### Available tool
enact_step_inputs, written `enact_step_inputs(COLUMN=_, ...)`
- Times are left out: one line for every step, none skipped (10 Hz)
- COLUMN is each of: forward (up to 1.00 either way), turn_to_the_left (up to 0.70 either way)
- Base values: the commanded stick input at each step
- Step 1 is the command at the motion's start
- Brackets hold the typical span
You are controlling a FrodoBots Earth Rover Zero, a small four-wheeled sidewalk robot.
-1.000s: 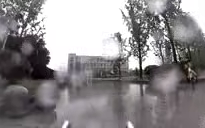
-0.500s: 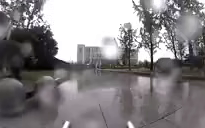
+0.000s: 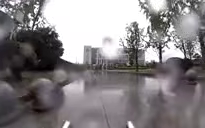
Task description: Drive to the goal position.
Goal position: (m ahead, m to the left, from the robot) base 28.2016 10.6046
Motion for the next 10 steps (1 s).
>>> enact_step_inputs(forward=0.7, turn_to_the_left=0.0)
enact_step_inputs(forward=0.7, turn_to_the_left=0.0)
enact_step_inputs(forward=0.7, turn_to_the_left=0.0)
enact_step_inputs(forward=0.7, turn_to_the_left=0.0)
enact_step_inputs(forward=0.7, turn_to_the_left=0.0)
enact_step_inputs(forward=0.7, turn_to_the_left=0.0)
enact_step_inputs(forward=0.7, turn_to_the_left=0.0)
enact_step_inputs(forward=0.7, turn_to_the_left=0.0)
enact_step_inputs(forward=0.7, turn_to_the_left=0.0)
enact_step_inputs(forward=0.7, turn_to_the_left=0.0)
